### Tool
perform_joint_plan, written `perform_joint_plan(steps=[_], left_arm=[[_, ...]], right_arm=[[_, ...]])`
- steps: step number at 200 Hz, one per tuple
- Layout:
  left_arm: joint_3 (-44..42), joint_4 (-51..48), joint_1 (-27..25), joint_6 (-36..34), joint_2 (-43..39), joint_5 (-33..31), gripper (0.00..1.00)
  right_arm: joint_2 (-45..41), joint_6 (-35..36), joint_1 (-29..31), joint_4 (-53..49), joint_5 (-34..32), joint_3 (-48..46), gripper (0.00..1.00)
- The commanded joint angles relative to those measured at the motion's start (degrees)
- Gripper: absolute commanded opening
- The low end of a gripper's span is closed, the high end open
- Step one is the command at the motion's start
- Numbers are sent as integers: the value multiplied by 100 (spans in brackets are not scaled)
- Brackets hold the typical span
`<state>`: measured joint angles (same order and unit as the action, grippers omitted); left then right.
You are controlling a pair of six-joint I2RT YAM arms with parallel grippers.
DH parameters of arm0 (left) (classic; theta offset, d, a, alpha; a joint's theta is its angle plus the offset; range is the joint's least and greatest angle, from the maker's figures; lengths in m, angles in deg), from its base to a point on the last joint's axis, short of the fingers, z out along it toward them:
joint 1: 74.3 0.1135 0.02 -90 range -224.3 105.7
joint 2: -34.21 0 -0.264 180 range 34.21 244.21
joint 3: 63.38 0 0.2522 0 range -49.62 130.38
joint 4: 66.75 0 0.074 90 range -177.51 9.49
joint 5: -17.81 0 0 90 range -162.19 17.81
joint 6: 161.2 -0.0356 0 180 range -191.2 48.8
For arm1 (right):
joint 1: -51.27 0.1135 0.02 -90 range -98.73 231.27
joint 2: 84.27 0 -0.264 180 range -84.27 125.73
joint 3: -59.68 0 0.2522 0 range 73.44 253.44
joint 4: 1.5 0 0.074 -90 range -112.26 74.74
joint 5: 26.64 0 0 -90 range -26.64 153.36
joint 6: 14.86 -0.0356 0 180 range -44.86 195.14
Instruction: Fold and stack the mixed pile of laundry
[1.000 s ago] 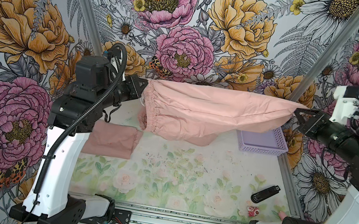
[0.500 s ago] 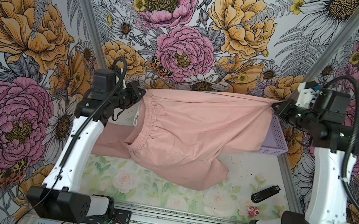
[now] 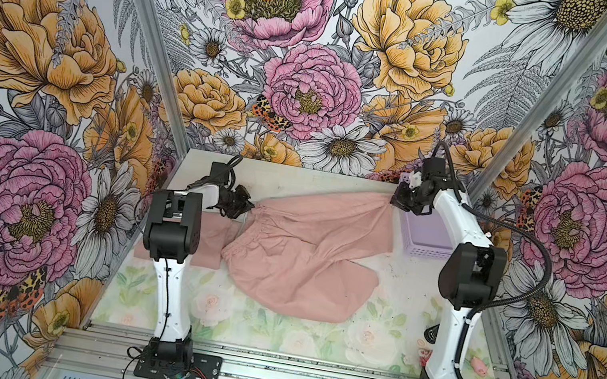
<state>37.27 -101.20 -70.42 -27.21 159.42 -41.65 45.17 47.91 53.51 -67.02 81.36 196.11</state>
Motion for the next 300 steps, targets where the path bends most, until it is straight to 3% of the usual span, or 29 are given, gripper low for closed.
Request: perform_joint_plan(steps=[1, 31, 43, 61, 78, 108, 171, 249, 300], left_arm=[[431, 259, 148, -88, -2, -17, 0], [674, 262, 166, -4, 120, -75, 0], [734, 259, 173, 26, 131, -88, 10], [746, 263, 167, 48, 97, -163, 16], [721, 258, 157, 68, 15, -273, 37], [567, 271, 142, 16, -340, -621, 58], [47, -298, -51, -484, -1133, -1028, 61], [-1778, -1432, -374, -1197, -2942, -1372, 61], [-2604, -1807, -372, -1378, -3728, -1476, 61]], right_arm=[[435, -132, 18, 291, -209, 1037, 3], [1267, -264, -4, 54, -285, 2405, 35], [1322, -299, 9, 22, -310, 2577, 41], [1194, -282, 37, 26, -311, 2418, 47], [960, -211, 102, 33, -254, 2011, 49], [478, -84, 338, 35, -148, 997, 50], [-1033, 11, 926, 220, -206, -1906, 51], [-3362, -359, 1383, 269, -55, -5549, 58], [-3505, -909, 1817, 1306, 56, -6335, 66]])
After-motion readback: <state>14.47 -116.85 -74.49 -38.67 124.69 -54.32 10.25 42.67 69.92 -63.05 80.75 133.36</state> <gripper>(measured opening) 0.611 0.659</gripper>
